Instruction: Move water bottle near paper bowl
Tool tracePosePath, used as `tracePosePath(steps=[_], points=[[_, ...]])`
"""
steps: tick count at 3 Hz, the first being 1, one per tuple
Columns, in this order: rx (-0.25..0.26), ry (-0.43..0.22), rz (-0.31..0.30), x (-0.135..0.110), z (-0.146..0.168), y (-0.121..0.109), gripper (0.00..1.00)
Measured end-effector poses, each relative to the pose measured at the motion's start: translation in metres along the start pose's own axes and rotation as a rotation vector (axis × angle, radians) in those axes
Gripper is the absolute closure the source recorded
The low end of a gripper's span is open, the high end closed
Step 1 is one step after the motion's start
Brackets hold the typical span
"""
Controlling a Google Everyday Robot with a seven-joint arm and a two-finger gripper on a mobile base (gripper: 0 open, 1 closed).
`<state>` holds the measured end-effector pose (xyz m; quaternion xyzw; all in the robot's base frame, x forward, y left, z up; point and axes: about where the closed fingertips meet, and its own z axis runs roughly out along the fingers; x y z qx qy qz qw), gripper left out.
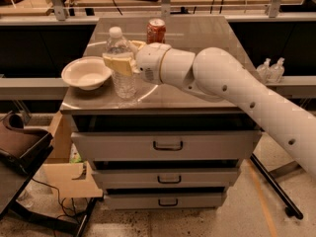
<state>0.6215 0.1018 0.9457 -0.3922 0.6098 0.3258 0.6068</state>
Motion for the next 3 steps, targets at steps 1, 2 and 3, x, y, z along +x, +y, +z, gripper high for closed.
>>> tracePosePath(steps=[1, 2, 3], points=[[-0.004, 0.000, -0.001, -0.0005, 0.0015, 0.0017, 0.58], [-0.007, 0.000, -0.001, -0.0009, 0.0028, 0.0033, 0.36], [-0.011, -0.001, -0.002, -0.0016, 0.0045, 0.0054, 0.05]])
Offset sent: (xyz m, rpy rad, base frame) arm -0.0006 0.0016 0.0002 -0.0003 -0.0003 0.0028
